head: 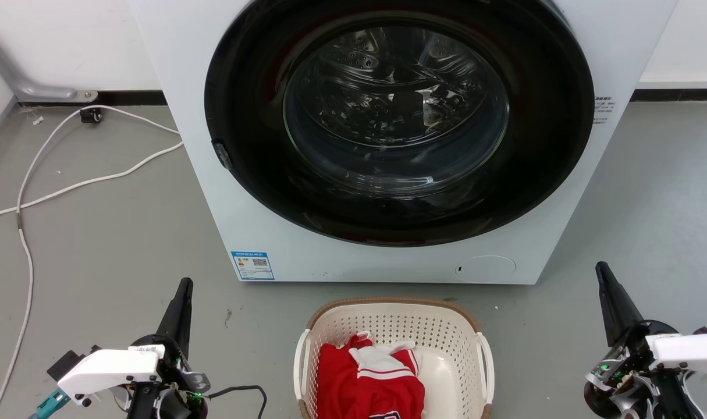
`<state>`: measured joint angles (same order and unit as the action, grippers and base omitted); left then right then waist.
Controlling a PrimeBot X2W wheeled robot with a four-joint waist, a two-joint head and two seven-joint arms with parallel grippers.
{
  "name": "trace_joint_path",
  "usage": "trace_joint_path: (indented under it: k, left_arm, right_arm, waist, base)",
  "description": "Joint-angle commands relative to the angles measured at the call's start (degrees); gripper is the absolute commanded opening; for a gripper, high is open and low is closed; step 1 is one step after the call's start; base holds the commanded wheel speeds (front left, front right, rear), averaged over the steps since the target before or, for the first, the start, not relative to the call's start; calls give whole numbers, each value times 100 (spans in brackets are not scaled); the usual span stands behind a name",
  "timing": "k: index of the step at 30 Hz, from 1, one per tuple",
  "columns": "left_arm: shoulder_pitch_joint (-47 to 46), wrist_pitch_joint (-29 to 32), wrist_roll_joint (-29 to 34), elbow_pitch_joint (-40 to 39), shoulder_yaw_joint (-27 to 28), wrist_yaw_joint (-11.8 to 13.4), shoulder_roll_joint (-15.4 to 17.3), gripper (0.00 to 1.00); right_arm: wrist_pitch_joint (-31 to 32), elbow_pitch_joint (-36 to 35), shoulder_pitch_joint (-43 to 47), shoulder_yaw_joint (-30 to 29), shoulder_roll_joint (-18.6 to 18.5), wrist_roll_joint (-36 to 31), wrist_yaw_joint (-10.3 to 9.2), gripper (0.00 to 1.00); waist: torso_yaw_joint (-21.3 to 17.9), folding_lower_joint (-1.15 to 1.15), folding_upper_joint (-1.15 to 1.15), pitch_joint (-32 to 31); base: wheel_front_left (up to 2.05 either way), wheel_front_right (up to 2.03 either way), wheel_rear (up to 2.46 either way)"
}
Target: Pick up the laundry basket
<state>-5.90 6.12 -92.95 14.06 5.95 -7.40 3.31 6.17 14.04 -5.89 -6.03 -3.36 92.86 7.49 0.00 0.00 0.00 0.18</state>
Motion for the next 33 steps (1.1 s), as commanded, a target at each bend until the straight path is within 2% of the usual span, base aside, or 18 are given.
trace_joint_path:
  k: [1,33]
  left_arm:
    - [-62,12,20,7,18,-17,-3,0]
    - [-65,28,46,9,41,-17,-20,0]
  right_arm:
    - [18,5,-62,-10,20,-16,0,0]
    - [31,6,-65,-29,34,-34,0,0]
  waist:
    - [0,0,0,0]
    - [0,0,0,0]
  base:
    - [0,0,0]
    - [0,0,0]
